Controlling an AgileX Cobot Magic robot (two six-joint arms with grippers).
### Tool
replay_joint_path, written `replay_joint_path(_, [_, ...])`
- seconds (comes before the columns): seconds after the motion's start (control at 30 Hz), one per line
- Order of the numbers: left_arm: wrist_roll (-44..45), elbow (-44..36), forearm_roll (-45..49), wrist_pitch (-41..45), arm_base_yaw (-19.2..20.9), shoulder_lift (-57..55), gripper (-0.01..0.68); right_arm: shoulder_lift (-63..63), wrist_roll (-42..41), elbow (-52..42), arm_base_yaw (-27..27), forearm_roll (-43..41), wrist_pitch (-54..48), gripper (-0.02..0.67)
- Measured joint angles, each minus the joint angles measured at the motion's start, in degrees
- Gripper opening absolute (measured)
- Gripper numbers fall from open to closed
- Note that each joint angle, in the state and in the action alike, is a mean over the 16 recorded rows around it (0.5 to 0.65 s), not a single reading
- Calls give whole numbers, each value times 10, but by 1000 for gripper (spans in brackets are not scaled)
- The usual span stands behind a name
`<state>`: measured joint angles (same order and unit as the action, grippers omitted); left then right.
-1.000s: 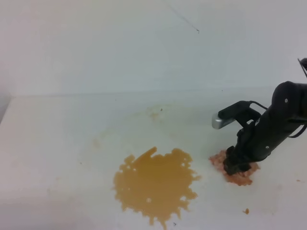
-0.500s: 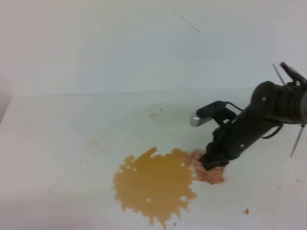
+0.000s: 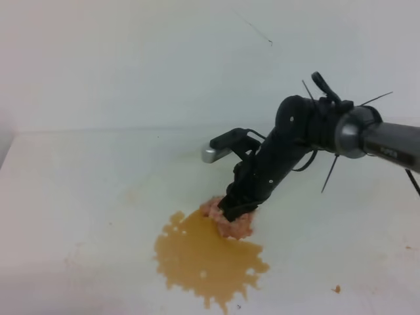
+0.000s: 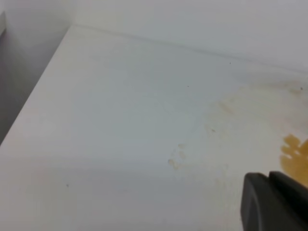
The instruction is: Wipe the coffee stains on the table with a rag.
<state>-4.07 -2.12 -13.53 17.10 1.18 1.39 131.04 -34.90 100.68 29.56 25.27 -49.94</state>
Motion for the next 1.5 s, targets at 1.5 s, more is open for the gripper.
replay_joint_path(1.5, [0,-1,0,0,0,1,1,-24,13,1,-53,-44,-10,33])
